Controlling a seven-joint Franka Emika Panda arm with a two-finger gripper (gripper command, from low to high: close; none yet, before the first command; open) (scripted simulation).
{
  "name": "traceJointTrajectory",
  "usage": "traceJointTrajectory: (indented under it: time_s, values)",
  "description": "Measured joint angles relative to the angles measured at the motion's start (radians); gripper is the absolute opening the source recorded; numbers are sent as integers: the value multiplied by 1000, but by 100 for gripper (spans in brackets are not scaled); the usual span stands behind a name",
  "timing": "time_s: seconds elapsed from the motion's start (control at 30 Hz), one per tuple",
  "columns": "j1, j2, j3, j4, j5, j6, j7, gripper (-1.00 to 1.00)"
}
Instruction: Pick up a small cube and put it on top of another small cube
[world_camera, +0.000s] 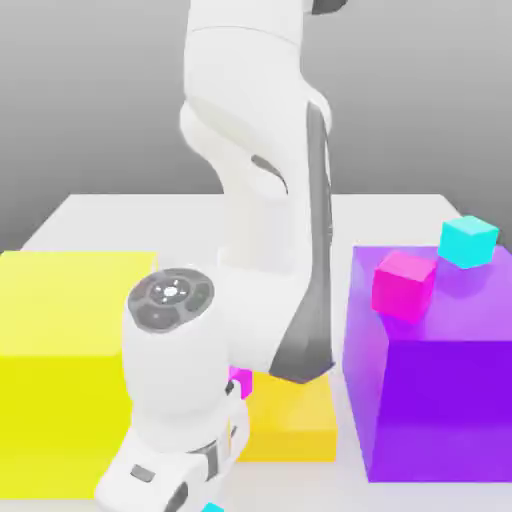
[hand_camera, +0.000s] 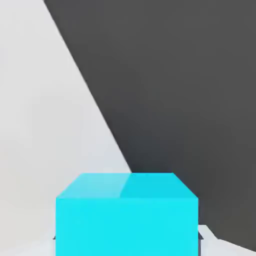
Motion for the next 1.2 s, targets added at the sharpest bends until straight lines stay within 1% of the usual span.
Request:
traceJointTrajectory:
  time_s: [0.13, 0.17, 0.3, 0.4, 0.47, 0.53, 0.6, 0.77, 0.87, 1.03, 1.1, 1.17, 1.2]
  values:
    - [31, -122, -36, -25, -55, -93, 35, -100]
    - [58, -141, -26, -11, -82, -106, 29, -100]
    - [166, -222, 37, 22, -167, -150, 4, -100]
    - [241, -307, 94, 26, -210, -206, -2, -100]
    - [290, -382, 140, 19, -229, -260, 1, -100]
    - [379, -469, 189, 8, -243, -324, 8, -100]
    - [461, -547, 212, -8, -255, -378, 17, -100]
    - [535, -731, 273, -51, -292, -497, 49, -100]
    - [561, -841, 300, -110, -272, -577, 84, -100]
    - [584, -1019, 313, -241, -199, -722, 162, -100]
    - [582, -1024, 309, -298, -177, -697, 179, -100]
    - [581, -1002, 312, -354, -170, -626, 184, -100]
    - [581, -989, 314, -380, -168, -589, 184, 100]
